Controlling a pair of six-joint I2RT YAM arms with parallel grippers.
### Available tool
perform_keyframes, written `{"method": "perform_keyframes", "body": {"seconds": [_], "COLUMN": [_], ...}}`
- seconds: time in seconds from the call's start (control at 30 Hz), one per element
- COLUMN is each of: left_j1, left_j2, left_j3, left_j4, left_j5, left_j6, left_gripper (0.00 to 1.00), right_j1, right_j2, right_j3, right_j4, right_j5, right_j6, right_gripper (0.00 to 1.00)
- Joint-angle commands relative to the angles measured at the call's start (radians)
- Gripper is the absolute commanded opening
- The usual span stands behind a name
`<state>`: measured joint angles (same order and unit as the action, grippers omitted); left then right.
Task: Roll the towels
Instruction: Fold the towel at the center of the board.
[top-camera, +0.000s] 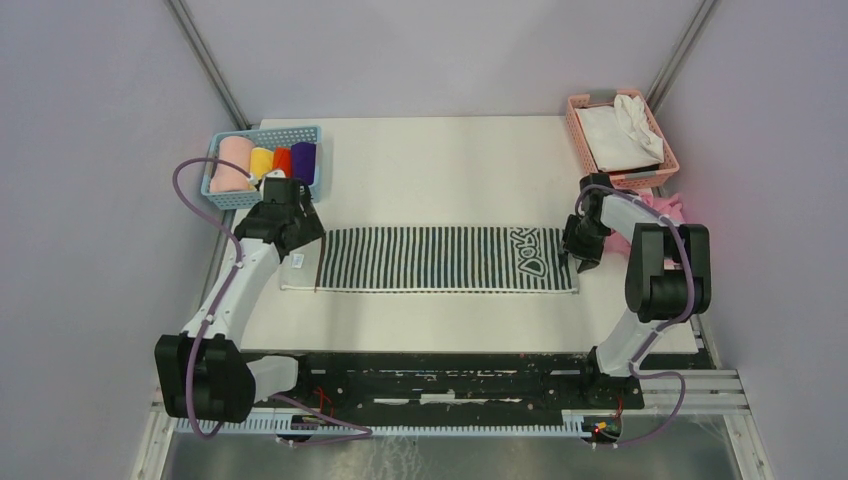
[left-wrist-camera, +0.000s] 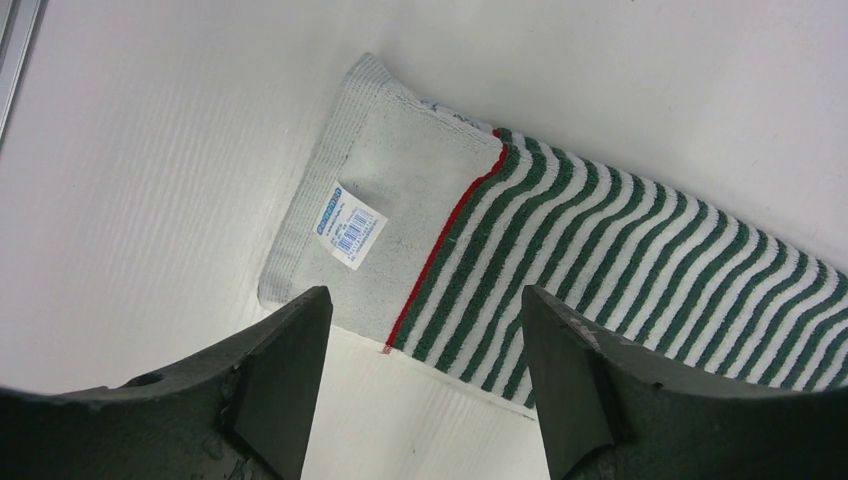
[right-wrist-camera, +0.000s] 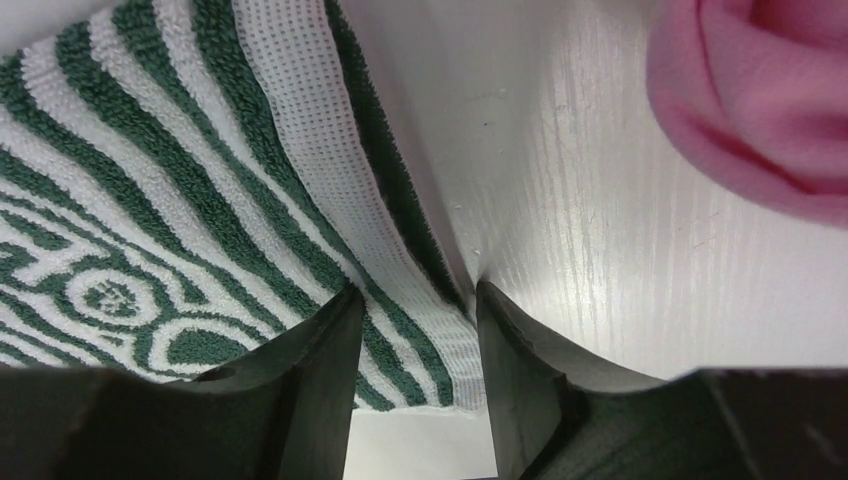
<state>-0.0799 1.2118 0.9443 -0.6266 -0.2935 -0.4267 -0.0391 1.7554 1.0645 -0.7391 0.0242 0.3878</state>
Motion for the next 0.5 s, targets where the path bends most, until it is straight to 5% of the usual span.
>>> {"method": "perform_keyframes", "body": {"seconds": [0.0,0.1,0.3,0.47], "left_j1": [0.005,0.005,0.006,0.015], "left_j2": [-0.036,-0.036,-0.042,-0.038], "left_j3": [-0.005,-0.002,-0.005,-0.004], "left_j4": [0.022,0.021,0.023,0.023], "left_j5": [-0.035,-0.031,-0.026,-0.010], "left_j6": [0.044,0.045,0.045,0.038], "left_gripper": [0.77,0.77,0.77,0.77], "right_j1": [0.010,0.009,0.008,0.008], "right_j2": [0.090,0.124,0.102,-0.006], "right_j3": [-0.025,-0.028,-0.008,0.146], "right_j4": [0.005,0.001,-0.016,-0.121], "right_j5": [-0.018,-0.053,0.012,0.192], "right_j6": [-0.015,-0.018,-0.010,-0.009], "right_gripper": [0.52,0.42,0.01,0.00]}}
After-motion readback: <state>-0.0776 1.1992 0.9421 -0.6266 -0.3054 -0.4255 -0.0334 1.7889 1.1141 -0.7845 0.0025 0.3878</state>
